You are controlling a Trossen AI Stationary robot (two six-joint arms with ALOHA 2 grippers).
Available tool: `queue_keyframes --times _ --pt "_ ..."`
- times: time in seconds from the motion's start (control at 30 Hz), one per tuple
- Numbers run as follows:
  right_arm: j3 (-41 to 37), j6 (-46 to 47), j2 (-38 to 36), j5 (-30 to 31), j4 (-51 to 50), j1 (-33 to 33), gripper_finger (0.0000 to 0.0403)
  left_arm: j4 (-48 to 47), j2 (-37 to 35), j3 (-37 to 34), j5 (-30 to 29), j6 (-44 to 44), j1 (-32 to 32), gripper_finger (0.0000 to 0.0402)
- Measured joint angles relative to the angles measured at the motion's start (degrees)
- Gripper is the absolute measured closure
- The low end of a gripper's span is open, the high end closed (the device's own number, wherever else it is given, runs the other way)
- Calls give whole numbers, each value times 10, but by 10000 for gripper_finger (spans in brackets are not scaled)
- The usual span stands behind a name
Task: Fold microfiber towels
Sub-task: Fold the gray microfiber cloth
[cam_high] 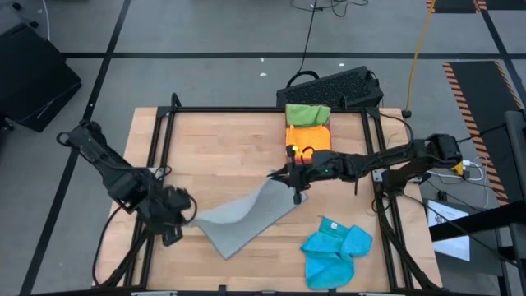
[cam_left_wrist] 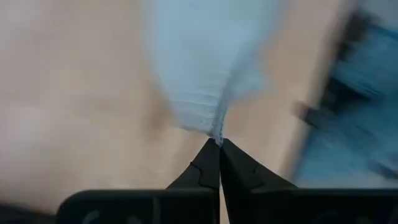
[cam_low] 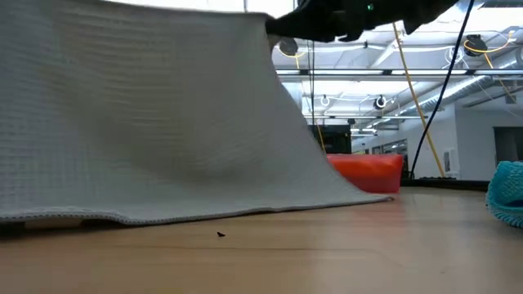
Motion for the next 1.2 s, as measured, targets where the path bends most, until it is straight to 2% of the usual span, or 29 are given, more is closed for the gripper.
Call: queue_keyframes --times 0.1,0.23,0.3,0.47,0.67,0.83,0.97,1.2 --pt "0 -40 10 8 21 -23 399 -98 0 8 -82 -38 16 399" --pt "0 -63 39 19 28 -98 399 -222 0 -13 -113 -113 59 399" --pt "0 -62 51 3 28 -145 399 -231 0 -33 -126 -128 87 399" --pt "0 -37 92 -63 23 -222 399 -149 1 -90 -134 -68 152 399" --pt "0 -34 146 -98 27 -238 399 -30 1 -128 -148 -11 202 399" --pt "0 -53 156 -99 3 -234 399 90 10 -129 -147 47 199 399" --pt "0 -59 151 -101 -41 -234 399 172 25 -129 -113 86 178 399" --pt "0 -54 146 -140 -120 -234 399 187 71 -130 -53 84 140 399"
